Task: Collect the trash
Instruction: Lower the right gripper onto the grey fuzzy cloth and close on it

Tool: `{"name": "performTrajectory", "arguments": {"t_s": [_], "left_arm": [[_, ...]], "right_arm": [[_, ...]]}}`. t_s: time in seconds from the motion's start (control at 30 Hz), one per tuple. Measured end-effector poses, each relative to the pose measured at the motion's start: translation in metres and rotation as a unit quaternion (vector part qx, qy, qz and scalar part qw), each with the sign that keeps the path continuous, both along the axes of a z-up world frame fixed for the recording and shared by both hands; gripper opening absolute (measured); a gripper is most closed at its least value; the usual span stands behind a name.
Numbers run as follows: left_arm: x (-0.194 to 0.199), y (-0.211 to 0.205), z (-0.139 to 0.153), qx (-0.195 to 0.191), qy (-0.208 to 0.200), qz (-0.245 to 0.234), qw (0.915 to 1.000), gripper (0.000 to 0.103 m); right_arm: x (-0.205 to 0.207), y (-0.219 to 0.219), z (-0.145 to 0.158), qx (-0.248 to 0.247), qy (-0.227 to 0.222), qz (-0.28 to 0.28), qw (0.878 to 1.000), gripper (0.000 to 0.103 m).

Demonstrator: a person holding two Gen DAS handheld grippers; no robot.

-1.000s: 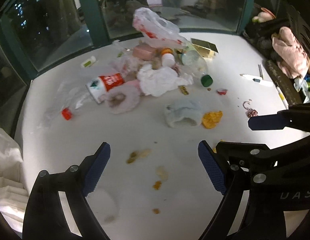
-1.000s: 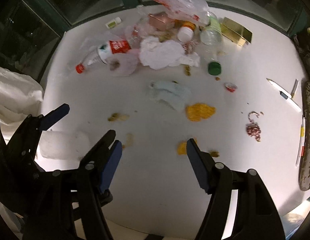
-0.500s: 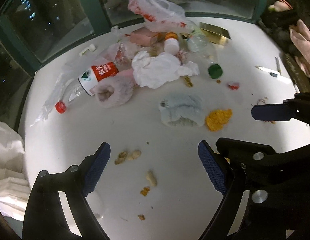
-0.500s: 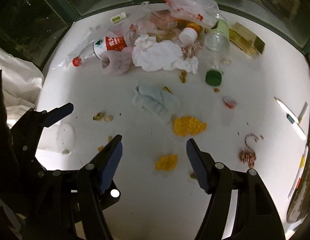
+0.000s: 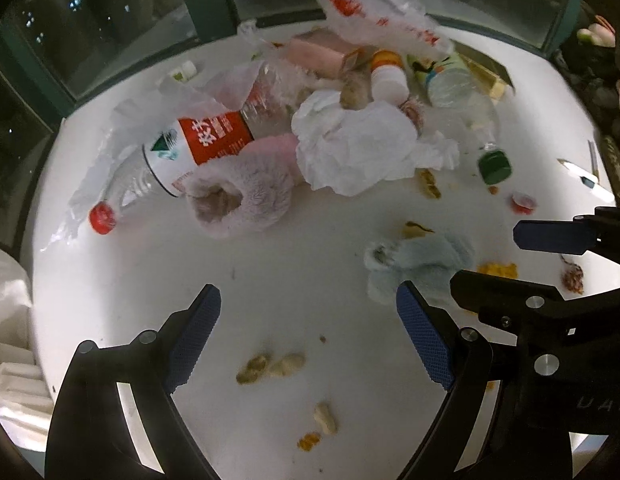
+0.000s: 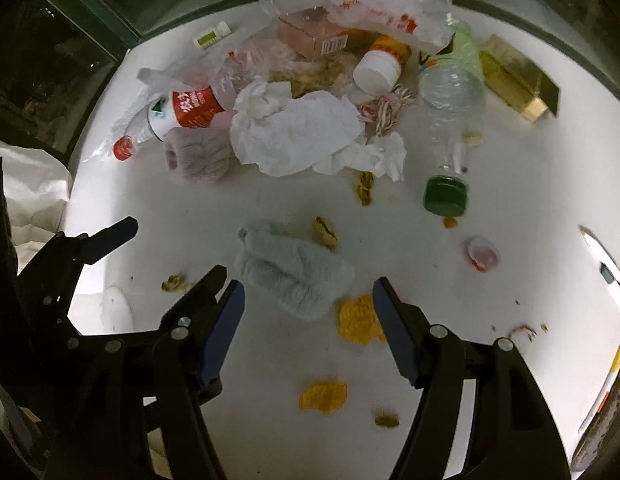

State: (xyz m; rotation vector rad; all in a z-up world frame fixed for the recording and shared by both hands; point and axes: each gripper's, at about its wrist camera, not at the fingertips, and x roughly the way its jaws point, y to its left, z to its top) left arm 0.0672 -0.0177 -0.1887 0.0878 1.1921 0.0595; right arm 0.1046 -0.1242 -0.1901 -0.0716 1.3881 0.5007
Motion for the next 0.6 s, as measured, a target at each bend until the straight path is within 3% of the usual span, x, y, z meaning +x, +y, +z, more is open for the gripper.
{"name": "performTrajectory", "arguments": {"t_s": [0.2, 0.37, 0.6], "left_arm": [[0.008, 0.009, -0.021, 0.019, 0.018, -0.004, 0.9997, 0.087], [0.006, 0.019, -0.034, -0.001, 0.033, 0.021, 0.9992, 0.087], [0.001, 0.016, -0.050, 0.012, 0.055, 0.012, 0.9983, 0.087]], "right_arm": [[0.007, 0.009, -0.019, -0.005, 0.018, 0.018, 1.000, 0.064], [0.006, 0.015, -0.032, -0.016, 0.030, 0.036, 0.999, 0.064], [0.007, 0.027, -0.050, -0.030, 0.042, 0.062, 0.997, 0.061]]}}
